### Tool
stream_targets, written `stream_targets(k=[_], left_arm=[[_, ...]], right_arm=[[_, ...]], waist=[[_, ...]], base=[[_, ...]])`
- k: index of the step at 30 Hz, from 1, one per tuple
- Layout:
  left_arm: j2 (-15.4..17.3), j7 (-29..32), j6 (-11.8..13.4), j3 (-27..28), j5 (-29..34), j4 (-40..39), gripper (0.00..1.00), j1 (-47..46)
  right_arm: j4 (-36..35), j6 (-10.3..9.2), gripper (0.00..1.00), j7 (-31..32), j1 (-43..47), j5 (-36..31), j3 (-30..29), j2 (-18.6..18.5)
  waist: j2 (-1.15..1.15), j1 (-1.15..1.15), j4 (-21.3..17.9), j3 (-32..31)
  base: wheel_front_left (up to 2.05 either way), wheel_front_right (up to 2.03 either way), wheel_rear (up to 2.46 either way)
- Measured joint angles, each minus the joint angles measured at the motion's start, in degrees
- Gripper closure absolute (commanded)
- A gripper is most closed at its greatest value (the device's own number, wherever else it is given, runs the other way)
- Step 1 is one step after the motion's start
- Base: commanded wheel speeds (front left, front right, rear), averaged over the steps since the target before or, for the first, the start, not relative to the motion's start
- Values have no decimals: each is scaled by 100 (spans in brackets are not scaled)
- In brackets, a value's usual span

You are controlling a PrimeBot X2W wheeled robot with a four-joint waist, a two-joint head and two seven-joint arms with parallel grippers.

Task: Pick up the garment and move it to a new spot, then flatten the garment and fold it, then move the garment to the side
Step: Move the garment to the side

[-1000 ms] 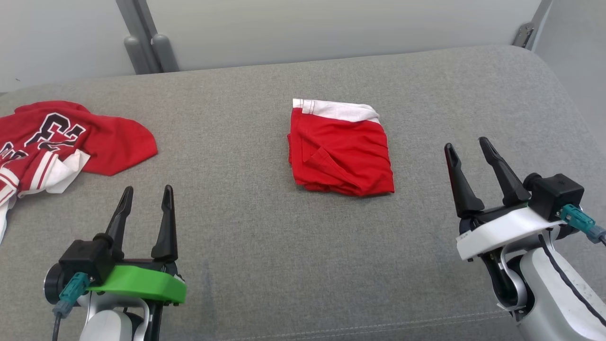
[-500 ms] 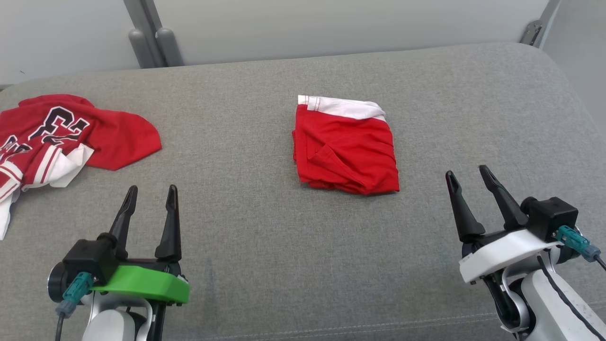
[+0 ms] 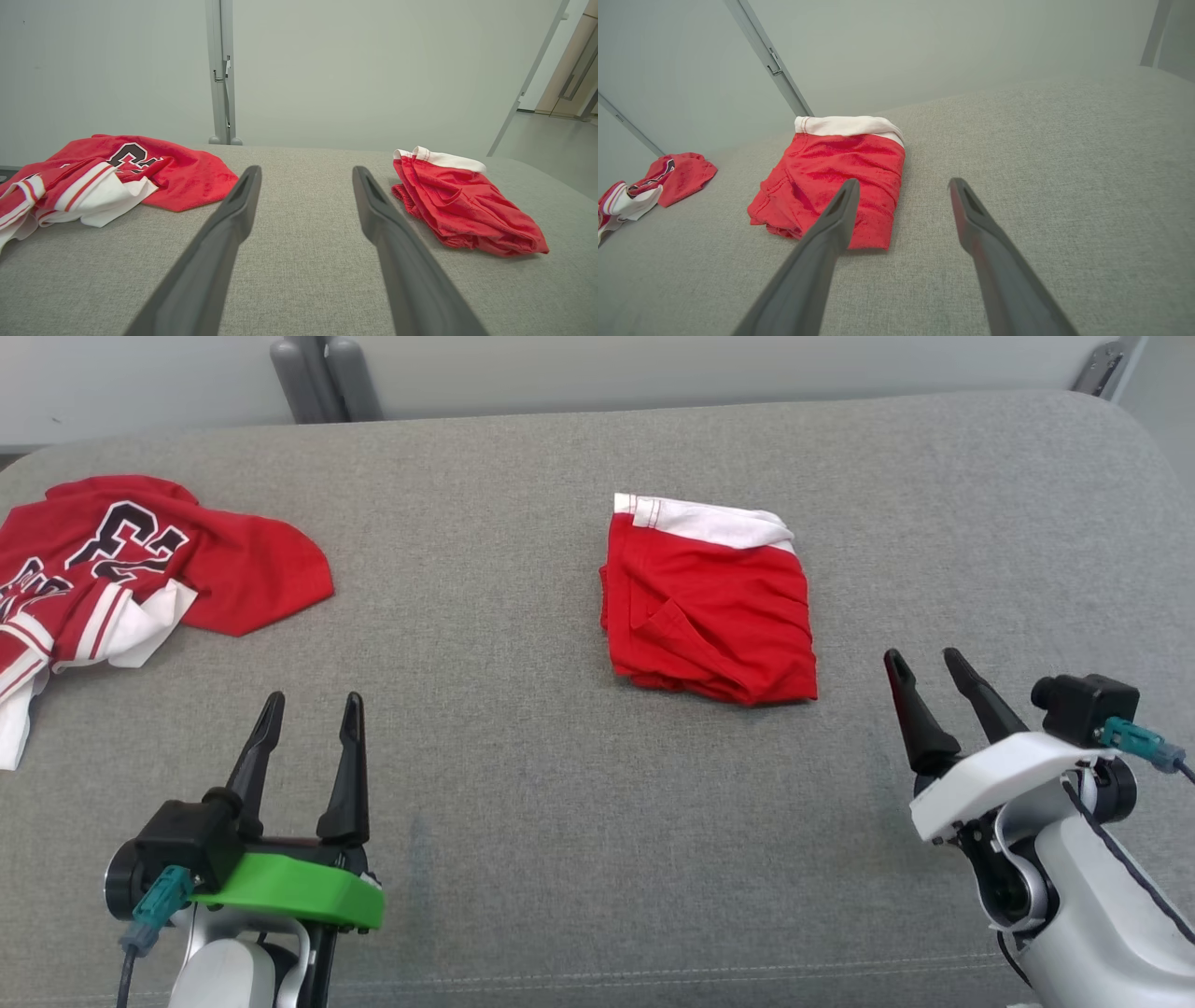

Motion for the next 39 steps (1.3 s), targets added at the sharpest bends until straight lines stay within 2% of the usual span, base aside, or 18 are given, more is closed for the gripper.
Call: stream_targets(k=[8, 15, 18, 22, 26, 38, 39], left_arm=[[-5, 0, -19, -30, 0, 0, 0, -127], [-11, 0, -22, -58, -1, -1, 0, -206], [-13, 0, -23, -70, -1, 2, 0, -275], [-16, 0, -23, -69, -2, 3, 0, -341], [-20, 1, -24, -56, -9, 31, 0, -352], [-25, 0, -25, 30, -10, 52, 0, -364], [-26, 0, -25, 31, -10, 52, 0, -369]], right_arm=[[660, 165, 0, 612, -683, 792, -271, 355], [1277, 162, 0, 1085, -1319, 1094, -471, 419], [1541, 67, 0, 1285, -1519, 1191, -556, 445], [1833, 58, 0, 1479, -1765, 1263, -568, 419], [2213, -29, 0, 1695, -2017, 1220, -504, 390], [2953, -189, 0, 2107, -2388, 1332, -550, 520], [2985, -186, 12, 2125, -2421, 1347, -563, 527]], waist=[[0, 0, 201, 191], [0, 0, 390, 363], [0, 0, 478, 433], [0, 0, 596, 516], [0, 0, 725, 589], [0, 0, 819, 618], [0, 0, 825, 621]], base=[[0, 0, 0], [0, 0, 0], [0, 0, 0], [0, 0, 0], [0, 0, 0], [0, 0, 0], [0, 0, 0]])
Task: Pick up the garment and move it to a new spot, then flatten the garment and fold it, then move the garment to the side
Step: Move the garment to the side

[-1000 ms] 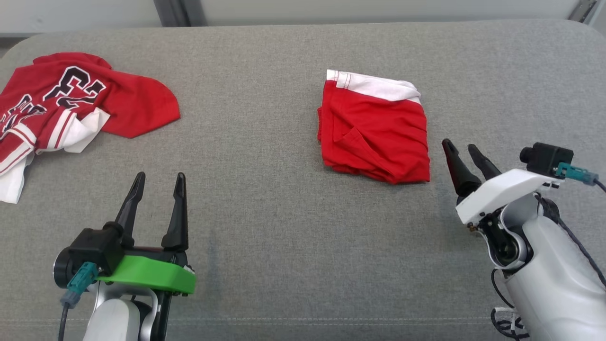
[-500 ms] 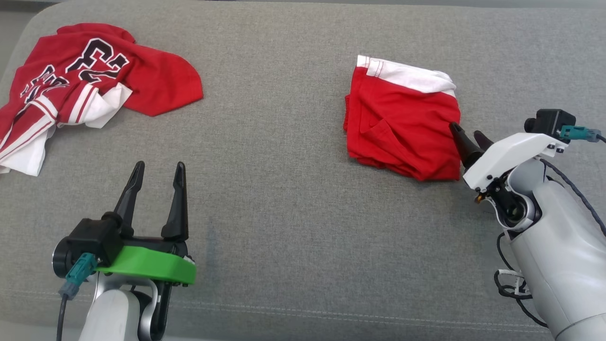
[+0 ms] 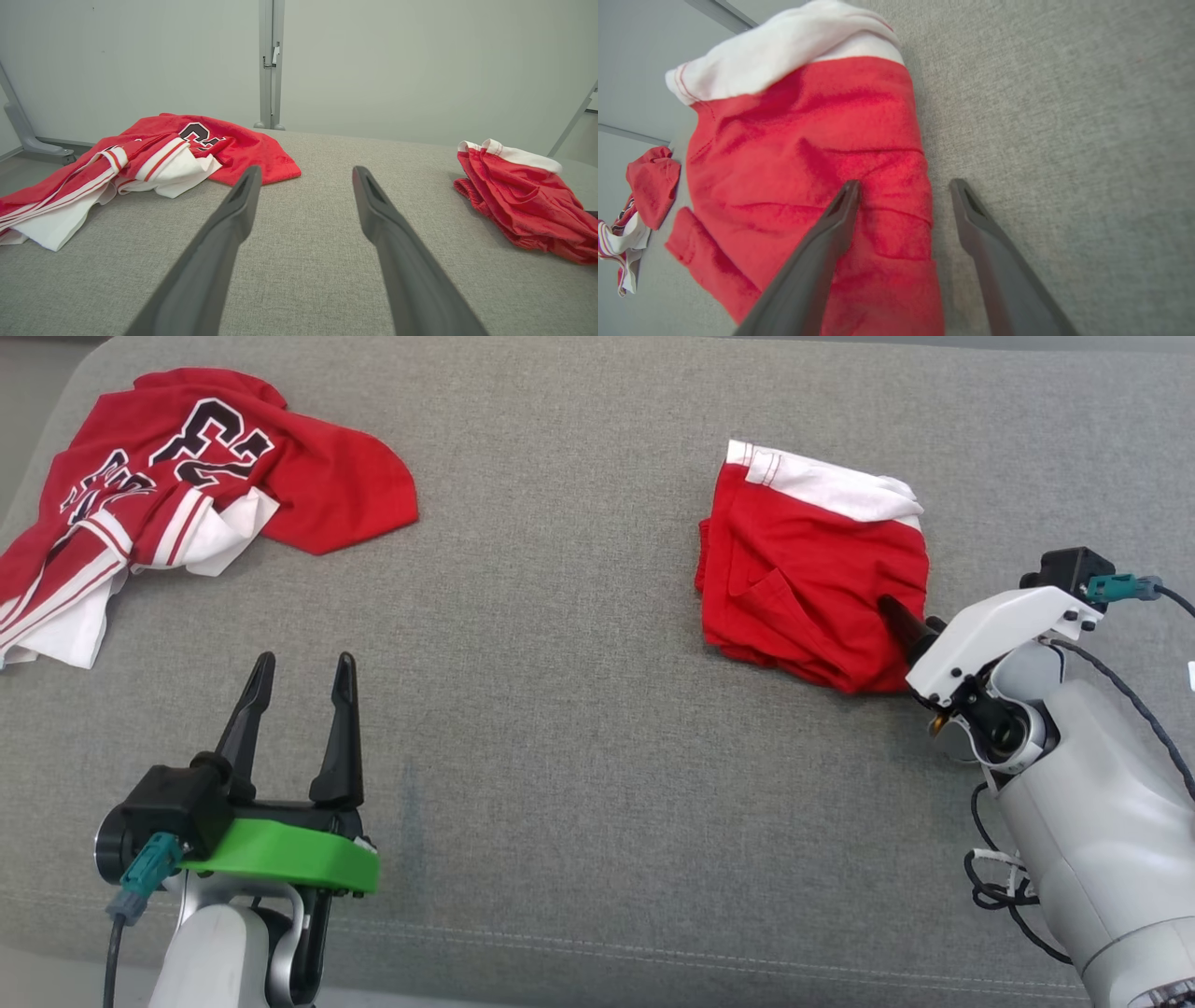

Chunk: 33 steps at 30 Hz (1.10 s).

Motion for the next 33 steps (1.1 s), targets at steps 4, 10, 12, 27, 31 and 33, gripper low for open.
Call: stream_targets(k=[4, 10, 12, 27, 31, 33], left_arm=[[-1, 0, 0, 10, -1, 7, 0, -2], [-3, 0, -10, 52, -1, 19, 0, -4], [-4, 0, -11, 94, -1, 20, 0, -4], [-9, 0, -12, 187, -1, -7, 0, 2], [-9, 0, -13, 169, 1, -52, 0, 5], [-9, 0, -13, 154, 2, -76, 0, 5]], right_arm=[[78, 9, 100, 7, -85, 22, -1, 32], [177, 155, 100, -88, -179, 22, 5, 71], [180, 229, 100, -187, -250, 19, 25, 77], [211, 611, 100, -452, -573, -380, 265, -576], [198, 619, 100, -511, -750, -427, 244, -862], [189, 659, 100, -536, -827, -439, 218, -996]], waist=[[0, 0, 16, 7], [0, 0, 23, -5], [0, 0, 4, -22], [0, 0, -356, -128], [0, 0, -466, -65], [0, 0, -510, -6]], base=[[0, 0, 0], [0, 0, 0], [0, 0, 0], [0, 0, 0], [0, 0, 0], [0, 0, 0]])
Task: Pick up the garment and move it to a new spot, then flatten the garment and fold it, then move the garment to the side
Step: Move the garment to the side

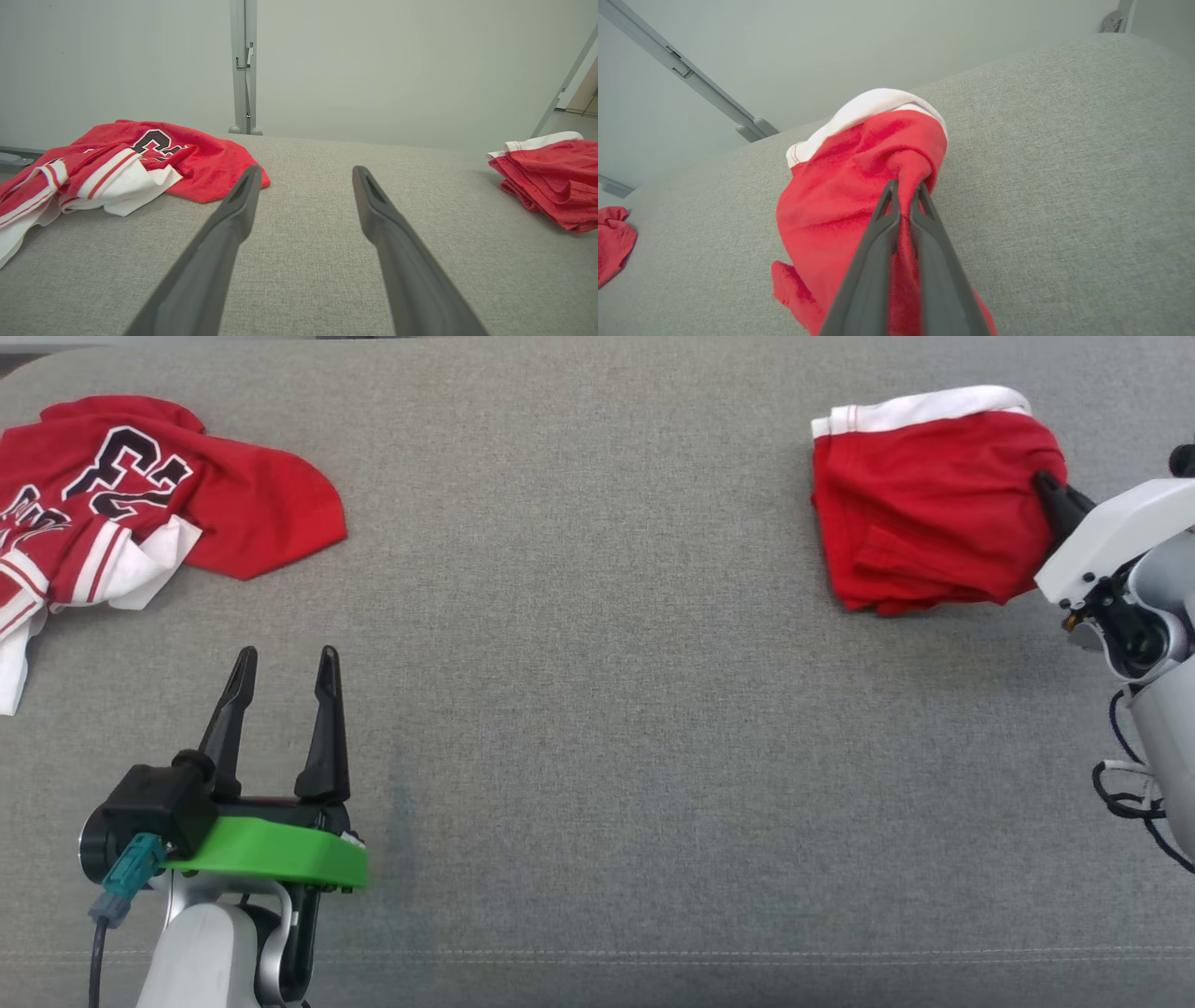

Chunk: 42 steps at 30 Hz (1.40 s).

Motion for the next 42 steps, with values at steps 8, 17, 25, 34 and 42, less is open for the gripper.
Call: stream_targets(k=[8, 17, 25, 34, 42], left_arm=[[0, 0, -2, -67, 58, -74, 0, -5], [52, 0, -3, -100, 81, -216, 0, -115], [77, 0, -4, -125, 110, -334, 0, -366], [75, 0, -4, -146, 110, -321, 0, -625], [71, 0, -5, -103, 110, -191, 0, -634]], right_arm=[[7, 10, 100, -107, -193, -19, -208, -558], [-1, 103, 100, -207, -563, -174, -243, -1146], [44, 107, 100, -287, -868, -307, -245, -1619], [333, 105, 28, -455, -962, -519, -104, -1583], [760, -110, 0, -599, -942, -537, -171, -1563]], waist=[[0, 0, -123, 328], [0, 0, -165, 803], [0, 0, -132, 1291], [0, 0, -30, 1680], [0, 0, 0, 1595]], base=[[0, 0, 0], [0, 0, 0], [0, 0, 0], [0, 0, 0], [0, 0, 0]])
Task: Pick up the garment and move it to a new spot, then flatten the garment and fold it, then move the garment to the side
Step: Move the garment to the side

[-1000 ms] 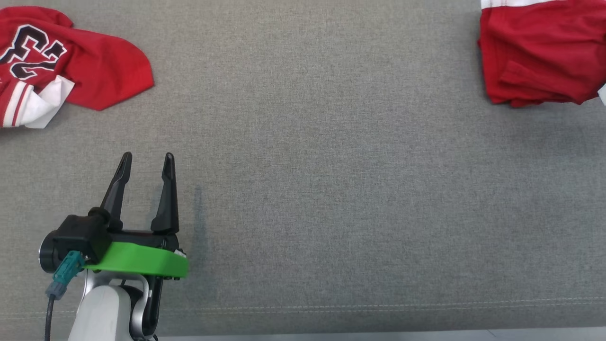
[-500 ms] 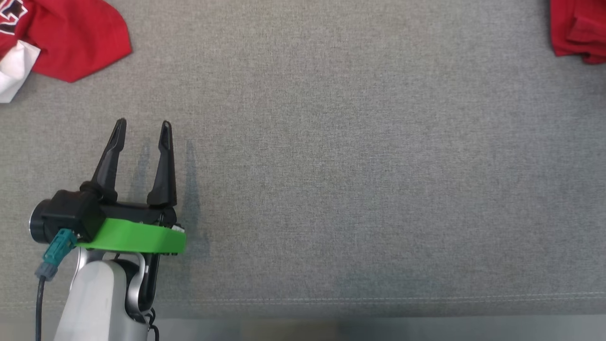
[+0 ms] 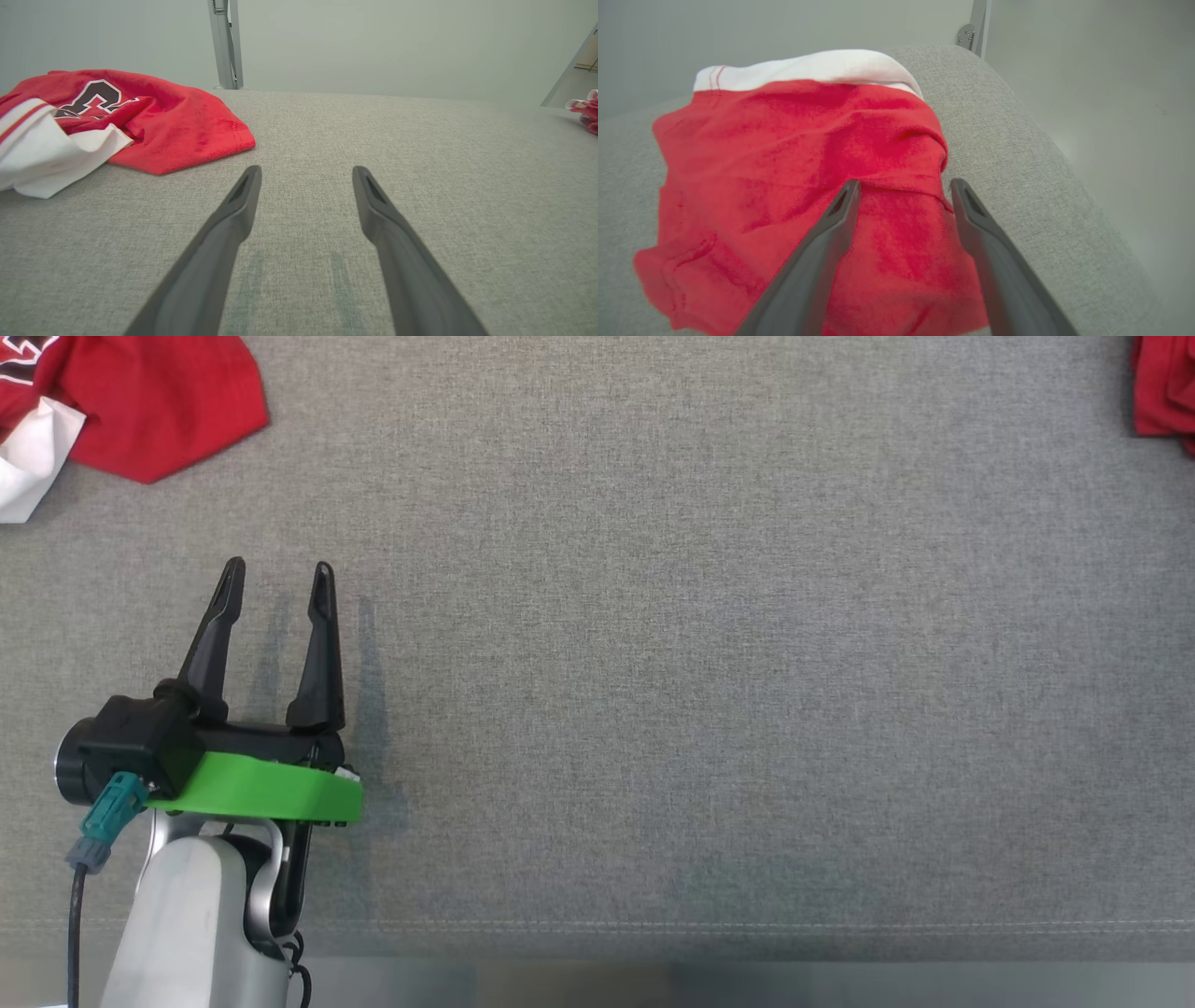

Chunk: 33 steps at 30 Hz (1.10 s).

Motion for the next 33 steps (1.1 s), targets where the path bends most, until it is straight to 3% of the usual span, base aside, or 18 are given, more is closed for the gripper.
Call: stream_targets(k=[8, 11, 20, 33], left_arm=[[-4, 0, -4, 11, -1, 94, 0, -5], [-9, 0, -5, 14, -1, 138, 0, -10], [-20, 0, -5, 104, -9, 277, 0, -4], [-23, 0, -5, 315, -9, 437, 0, 378]], right_arm=[[275, -255, 0, -328, 69, -5, -108, 56], [261, -250, 0, -580, 127, 3, -145, 172], [-91, 18, 0, -1361, 402, -23, 41, 621], [-911, 216, 0, -1512, 1120, -179, 433, 1148]], waist=[[0, 0, -59, -266], [0, 0, -78, -391], [0, 0, -154, -833], [0, 0, -378, -1739]], base=[[0, 0, 0], [0, 0, 0], [0, 0, 0], [0, 0, 0]])
